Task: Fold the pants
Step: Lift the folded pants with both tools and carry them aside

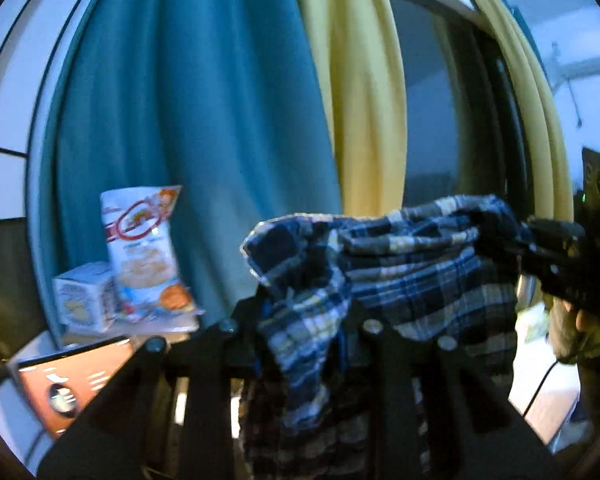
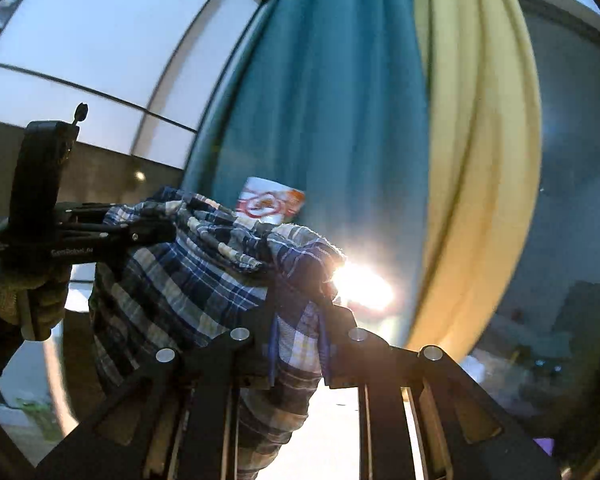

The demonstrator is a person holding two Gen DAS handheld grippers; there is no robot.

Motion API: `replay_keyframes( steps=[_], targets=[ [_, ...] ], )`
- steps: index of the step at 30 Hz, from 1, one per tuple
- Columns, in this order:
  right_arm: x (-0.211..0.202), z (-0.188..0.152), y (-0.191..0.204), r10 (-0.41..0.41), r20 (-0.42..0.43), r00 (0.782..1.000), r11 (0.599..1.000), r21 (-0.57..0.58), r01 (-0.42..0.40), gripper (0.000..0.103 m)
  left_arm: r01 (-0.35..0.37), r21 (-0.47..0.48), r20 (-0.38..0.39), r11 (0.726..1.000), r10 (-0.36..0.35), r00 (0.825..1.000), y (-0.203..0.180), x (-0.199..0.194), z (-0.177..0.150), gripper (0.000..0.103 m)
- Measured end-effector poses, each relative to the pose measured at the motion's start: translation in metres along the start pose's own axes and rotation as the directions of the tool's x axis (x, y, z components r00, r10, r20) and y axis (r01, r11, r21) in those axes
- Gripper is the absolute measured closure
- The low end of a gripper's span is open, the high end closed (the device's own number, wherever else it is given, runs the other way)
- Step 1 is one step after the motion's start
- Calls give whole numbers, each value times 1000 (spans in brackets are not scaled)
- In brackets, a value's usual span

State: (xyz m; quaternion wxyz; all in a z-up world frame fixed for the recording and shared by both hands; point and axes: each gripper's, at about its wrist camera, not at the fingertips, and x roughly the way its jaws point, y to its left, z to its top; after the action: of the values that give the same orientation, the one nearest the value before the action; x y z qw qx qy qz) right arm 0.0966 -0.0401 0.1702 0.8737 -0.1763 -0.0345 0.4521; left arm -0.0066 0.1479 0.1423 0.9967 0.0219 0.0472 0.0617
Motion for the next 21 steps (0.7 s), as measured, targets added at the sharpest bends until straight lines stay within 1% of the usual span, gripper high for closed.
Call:
replay_keyframes(
  steps=[2,6,10,11,13,15,17,18,20,21],
  targets=[
    [1,-2,10,34,-2,999,999,39,-34,86,-19,-6,-10,1000,19,1000,7,-19,-8,77],
    [13,-15,28,101,-29,994,990,98,-98,86,-57,-14,-74,998,56,996,21,-36,-30,77],
    [46,-36,36,163,-97,982,975,167,-145,86,-67,-50,-167,997,58,984,39,-25,-59,76],
    [59,-46,36,175,-124,977,971,188,-150,86,-67,-74,-205,995,51,978,48,-14,-71,76],
    [78,-59,40,186,-169,968,965,215,-148,86,-67,-98,-248,993,41,968,57,4,-86,76],
    [99,-74,43,199,-218,955,960,239,-145,86,-72,-144,-306,987,25,952,71,31,-106,76],
    [118,-93,44,190,-274,943,958,260,-118,86,-66,-197,-351,978,-7,937,82,55,-126,76],
    [128,-106,40,190,-305,933,955,279,-103,86,-69,-217,-376,974,-18,926,86,68,-137,76],
    [150,-126,35,194,-355,914,945,319,-77,86,-72,-241,-412,968,-35,911,92,89,-154,76],
    [152,-134,34,193,-371,908,942,328,-66,86,-76,-251,-431,965,-41,901,94,99,-163,76]
  ],
)
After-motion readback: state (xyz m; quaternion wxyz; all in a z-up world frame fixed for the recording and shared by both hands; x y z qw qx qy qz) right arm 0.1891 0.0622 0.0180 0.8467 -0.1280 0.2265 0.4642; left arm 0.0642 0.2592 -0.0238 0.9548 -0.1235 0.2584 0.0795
